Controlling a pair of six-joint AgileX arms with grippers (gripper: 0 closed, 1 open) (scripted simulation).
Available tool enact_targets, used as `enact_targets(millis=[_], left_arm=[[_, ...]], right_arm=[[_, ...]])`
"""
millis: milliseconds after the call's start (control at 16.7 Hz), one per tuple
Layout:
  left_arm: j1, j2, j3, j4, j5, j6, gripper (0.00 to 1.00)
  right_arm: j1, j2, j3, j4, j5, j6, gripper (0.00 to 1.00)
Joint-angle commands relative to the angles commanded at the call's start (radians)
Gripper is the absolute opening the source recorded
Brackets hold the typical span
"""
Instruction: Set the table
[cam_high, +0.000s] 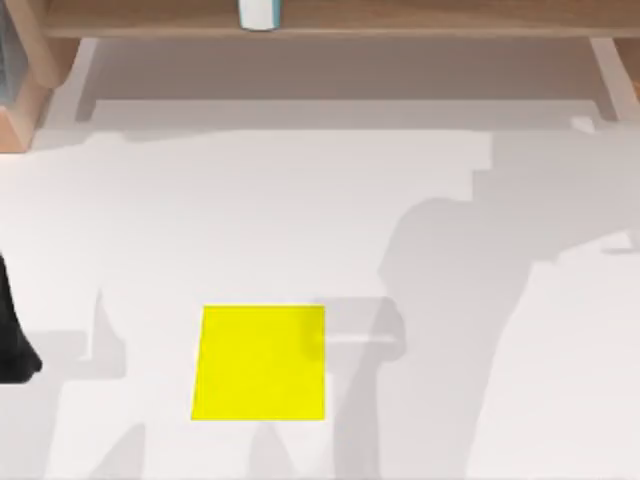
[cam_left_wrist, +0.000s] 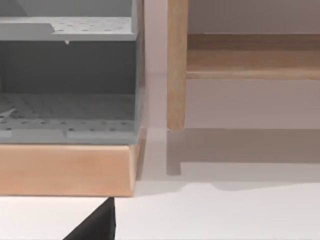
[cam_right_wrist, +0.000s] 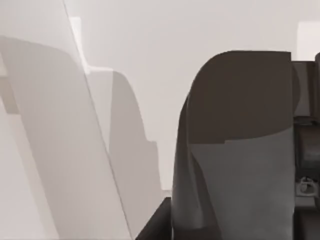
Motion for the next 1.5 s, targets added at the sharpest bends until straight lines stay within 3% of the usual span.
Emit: enact_targets(millis=[360,660,1500], left_arm=[[0.0,0.0,0.0,0.0,0.0,0.0,1.0],[0.0,0.0,0.0,0.0,0.0,0.0,1.0],[0.0,0.0,0.0,0.0,0.0,0.0,1.0]], right_arm=[[0.153,-0.144,-0.093,-0.097,-0.029,0.066,0.0],[0.365,-0.161,-0.18,-0.149,-0.04,0.18,0.0],[1.056,0.025,-0.281,-0.018,0.002,0.7,0.0]])
